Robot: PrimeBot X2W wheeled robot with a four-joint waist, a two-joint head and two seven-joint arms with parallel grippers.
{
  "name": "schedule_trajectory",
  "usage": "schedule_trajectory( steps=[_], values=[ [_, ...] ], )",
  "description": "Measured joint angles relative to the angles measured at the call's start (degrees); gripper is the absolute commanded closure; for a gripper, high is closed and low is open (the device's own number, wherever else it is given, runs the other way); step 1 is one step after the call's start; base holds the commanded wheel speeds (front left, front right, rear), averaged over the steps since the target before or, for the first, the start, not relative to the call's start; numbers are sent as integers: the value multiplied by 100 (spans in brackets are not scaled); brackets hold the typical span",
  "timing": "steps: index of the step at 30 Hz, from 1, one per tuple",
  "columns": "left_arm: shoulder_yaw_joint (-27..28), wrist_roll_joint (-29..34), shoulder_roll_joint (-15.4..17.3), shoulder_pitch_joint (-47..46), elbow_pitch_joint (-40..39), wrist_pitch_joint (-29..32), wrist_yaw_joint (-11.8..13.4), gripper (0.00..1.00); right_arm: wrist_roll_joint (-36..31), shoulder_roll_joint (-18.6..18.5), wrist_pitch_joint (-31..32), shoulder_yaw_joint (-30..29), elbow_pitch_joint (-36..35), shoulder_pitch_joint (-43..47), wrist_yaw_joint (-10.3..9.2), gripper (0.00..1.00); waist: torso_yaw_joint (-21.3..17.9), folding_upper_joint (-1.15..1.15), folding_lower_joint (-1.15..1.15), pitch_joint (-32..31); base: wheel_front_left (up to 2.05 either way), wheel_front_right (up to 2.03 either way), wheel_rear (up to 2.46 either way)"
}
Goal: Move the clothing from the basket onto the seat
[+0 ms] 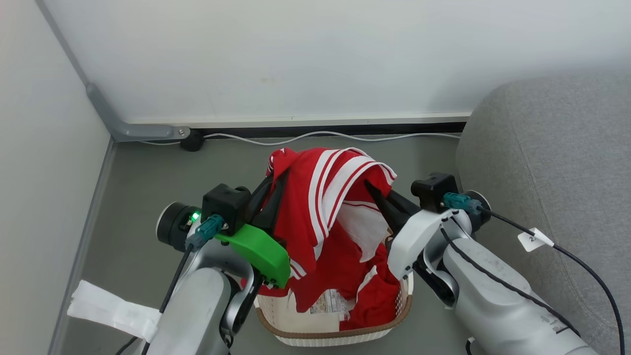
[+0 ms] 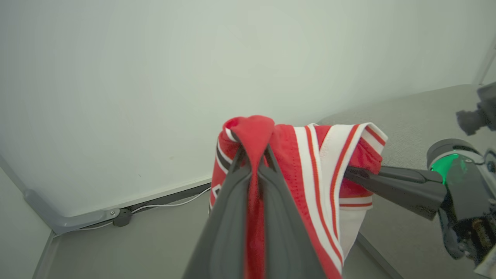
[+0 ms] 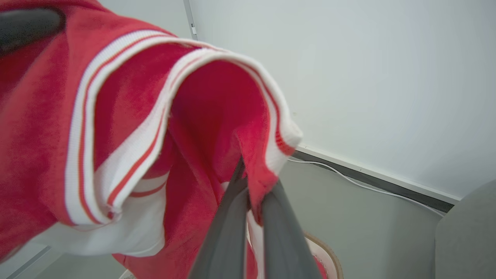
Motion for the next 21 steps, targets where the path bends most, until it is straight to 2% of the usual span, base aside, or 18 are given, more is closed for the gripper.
schedule_trajectory(
  steps=[1, 5, 21],
  values=[
    [16, -5, 1, 37, 3, 0, 9, 0, 9, -1, 0, -25, -10, -24, 0, 100, -35, 0, 0, 3, 0, 0, 0],
    [74, -33, 18, 129, 7, -2, 57, 0, 57, -55, -2, -152, -122, -119, 0, 100, -169, 0, 0, 14, 0, 0, 0],
    [125, -82, 168, 522, -26, -205, 151, 0, -13, -675, -68, -708, -928, -653, -1, 100, -787, 0, 0, 26, 0, 0, 0]
  ],
)
